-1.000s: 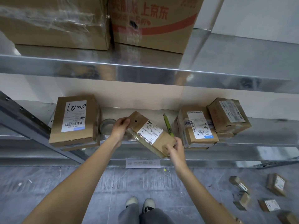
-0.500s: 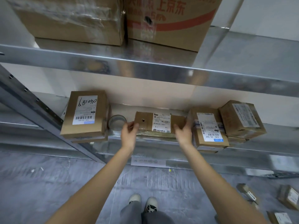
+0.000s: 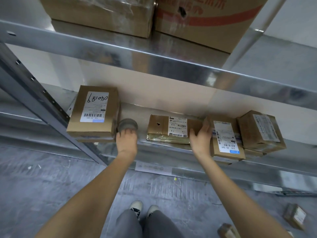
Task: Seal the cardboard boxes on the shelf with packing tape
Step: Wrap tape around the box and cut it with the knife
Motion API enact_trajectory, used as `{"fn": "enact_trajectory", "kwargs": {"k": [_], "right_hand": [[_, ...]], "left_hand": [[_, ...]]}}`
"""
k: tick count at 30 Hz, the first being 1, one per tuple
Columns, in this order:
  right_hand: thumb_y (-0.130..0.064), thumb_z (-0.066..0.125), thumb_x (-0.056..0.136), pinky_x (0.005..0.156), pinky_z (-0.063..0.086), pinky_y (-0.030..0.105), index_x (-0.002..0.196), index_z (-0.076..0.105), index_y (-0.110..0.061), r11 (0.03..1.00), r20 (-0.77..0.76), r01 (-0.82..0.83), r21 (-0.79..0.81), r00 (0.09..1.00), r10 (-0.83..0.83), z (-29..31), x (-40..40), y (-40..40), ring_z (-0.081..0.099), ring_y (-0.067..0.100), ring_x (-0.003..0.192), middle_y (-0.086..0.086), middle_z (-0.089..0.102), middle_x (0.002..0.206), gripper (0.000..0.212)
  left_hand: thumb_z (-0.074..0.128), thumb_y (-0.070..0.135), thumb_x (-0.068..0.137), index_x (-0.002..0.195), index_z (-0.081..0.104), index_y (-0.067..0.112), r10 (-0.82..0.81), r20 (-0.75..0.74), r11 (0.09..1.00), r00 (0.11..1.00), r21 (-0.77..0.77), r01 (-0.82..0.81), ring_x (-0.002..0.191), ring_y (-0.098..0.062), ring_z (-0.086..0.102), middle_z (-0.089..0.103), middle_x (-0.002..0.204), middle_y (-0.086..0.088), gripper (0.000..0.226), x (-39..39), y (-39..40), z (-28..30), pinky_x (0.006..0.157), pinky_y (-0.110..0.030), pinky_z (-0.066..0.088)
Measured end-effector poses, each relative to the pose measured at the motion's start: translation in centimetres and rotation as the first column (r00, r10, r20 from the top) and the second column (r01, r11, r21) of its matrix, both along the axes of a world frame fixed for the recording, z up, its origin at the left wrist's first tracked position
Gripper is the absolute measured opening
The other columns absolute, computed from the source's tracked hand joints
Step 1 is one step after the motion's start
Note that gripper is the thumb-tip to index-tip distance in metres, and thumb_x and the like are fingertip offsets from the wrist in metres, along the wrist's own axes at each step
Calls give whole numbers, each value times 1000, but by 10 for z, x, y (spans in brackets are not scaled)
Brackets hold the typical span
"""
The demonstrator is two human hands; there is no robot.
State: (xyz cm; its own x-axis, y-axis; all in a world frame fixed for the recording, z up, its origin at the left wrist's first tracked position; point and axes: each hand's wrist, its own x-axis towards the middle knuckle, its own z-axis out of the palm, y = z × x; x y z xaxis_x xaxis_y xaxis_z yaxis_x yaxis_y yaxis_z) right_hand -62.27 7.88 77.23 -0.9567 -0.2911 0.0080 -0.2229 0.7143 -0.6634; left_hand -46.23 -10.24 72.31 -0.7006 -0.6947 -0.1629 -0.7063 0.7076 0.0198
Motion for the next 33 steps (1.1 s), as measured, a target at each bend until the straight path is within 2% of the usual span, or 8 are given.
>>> {"fn": "enact_trajectory", "kwargs": {"k": [2, 4, 6, 10, 12, 18, 28, 33], "right_hand": [[-10, 59, 90, 108, 29, 37, 138, 40, 2, 995, -218, -101, 6, 971, 100, 9, 7, -3, 35, 35, 131, 24, 40, 140, 53], [-8, 59, 90, 96, 32, 23, 125, 51, 0, 965, -312, -262, 0, 917, 249, 18, 15, -10, 42, 26, 120, 19, 52, 128, 37], [-11, 58, 93, 84, 38, 13, 118, 58, -5, 914, -159, -396, -91, 912, 379, 28, 27, -24, 55, 18, 104, 11, 60, 116, 26], [-28, 60, 95, 75, 45, 13, 120, 60, -14, 852, 379, -410, -324, 769, 515, 50, 46, -52, 58, 3, 89, -7, 63, 103, 29], [-38, 54, 97, 75, 49, 17, 118, 61, -20, 831, 515, -438, -343, 652, 556, 55, 47, -56, 59, 6, 91, -4, 66, 106, 29], [-45, 59, 92, 80, 49, 23, 112, 68, -12, 811, 620, -497, -309, 541, 568, 42, 39, -59, 63, 14, 99, 3, 69, 109, 39], [-28, 73, 84, 94, 52, 29, 101, 74, -8, 779, 623, -484, -400, 479, 618, 40, 40, -54, 67, 21, 103, 10, 73, 105, 26], [-7, 70, 84, 81, 53, 23, 85, 74, -11, 802, 575, -453, -388, 561, 596, 37, 41, -49, 67, 10, 81, -1, 73, 82, 5]], "left_hand": [[45, 5, 92, 127, 52, 11, 11, -36, 1000, 999, -7, -12, 120, -26, 50, 59, 125, -8, 37, 5, 2, 2, 101, -38, 34], [41, 13, 100, 123, 52, 7, 76, -297, 995, 952, 79, -55, 106, -28, 59, 66, 110, -9, 26, 12, 12, 4, 95, -38, 38], [38, 19, 104, 118, 50, 5, 219, -546, 939, 809, 344, -22, 84, -23, 63, 68, 91, -6, 24, 22, 31, 14, 78, -34, 46], [34, 24, 105, 93, 44, 12, 380, -665, 714, 643, 653, 254, 58, -6, 47, 58, 76, 5, 20, 40, 77, 39, 59, -20, 37], [33, 25, 105, 90, 42, 14, 393, -685, 689, 614, 661, 297, 61, -9, 46, 55, 77, 5, 21, 46, 87, 43, 61, -21, 37], [33, 25, 105, 90, 39, 22, 375, -681, 675, 629, 666, 319, 69, -19, 50, 53, 78, 1, 16, 57, 94, 48, 63, -24, 39], [35, 24, 105, 94, 42, 17, 427, -632, 618, 647, 726, 301, 58, -8, 43, 56, 76, 0, 15, 60, 97, 53, 56, -23, 37], [44, 25, 104, 93, 52, 15, 454, -637, 576, 623, 744, 340, 54, -8, 43, 60, 67, -3, 17, 55, 100, 65, 54, -20, 35]]}}
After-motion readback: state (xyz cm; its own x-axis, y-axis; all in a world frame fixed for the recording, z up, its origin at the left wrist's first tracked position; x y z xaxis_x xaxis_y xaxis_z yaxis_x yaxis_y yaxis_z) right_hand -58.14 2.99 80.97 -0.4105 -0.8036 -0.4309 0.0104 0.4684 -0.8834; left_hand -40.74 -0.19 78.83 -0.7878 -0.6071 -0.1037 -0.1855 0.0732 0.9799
